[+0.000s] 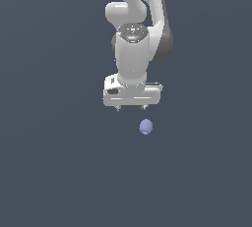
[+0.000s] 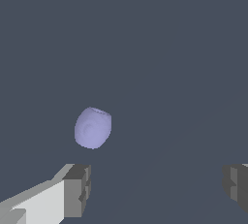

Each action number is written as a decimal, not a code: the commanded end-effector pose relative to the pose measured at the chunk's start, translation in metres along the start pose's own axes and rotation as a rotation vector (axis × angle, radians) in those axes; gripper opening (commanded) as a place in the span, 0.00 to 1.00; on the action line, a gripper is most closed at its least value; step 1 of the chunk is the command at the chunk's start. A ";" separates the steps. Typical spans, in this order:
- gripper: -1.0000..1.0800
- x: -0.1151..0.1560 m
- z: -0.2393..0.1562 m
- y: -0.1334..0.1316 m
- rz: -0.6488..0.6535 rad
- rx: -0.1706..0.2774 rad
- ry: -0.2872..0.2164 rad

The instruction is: Pick up the object and move it to a goal position.

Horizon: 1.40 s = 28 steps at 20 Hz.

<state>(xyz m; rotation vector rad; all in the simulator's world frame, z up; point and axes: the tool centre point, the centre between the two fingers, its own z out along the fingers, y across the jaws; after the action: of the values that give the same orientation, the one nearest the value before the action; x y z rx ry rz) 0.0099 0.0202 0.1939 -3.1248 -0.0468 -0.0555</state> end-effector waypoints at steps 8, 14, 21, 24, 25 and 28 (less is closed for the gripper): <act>0.96 -0.001 0.004 0.010 -0.029 -0.023 -0.019; 0.96 -0.001 0.004 0.011 -0.029 -0.025 -0.021; 0.96 0.000 0.014 0.002 0.010 -0.024 -0.022; 0.96 0.001 0.022 -0.004 0.042 -0.023 -0.022; 0.96 0.002 0.025 -0.007 0.054 -0.023 -0.023; 0.96 0.002 0.035 -0.017 0.098 -0.021 -0.024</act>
<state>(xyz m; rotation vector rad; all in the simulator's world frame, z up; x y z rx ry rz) 0.0126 0.0324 0.1643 -3.1457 0.0730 -0.0191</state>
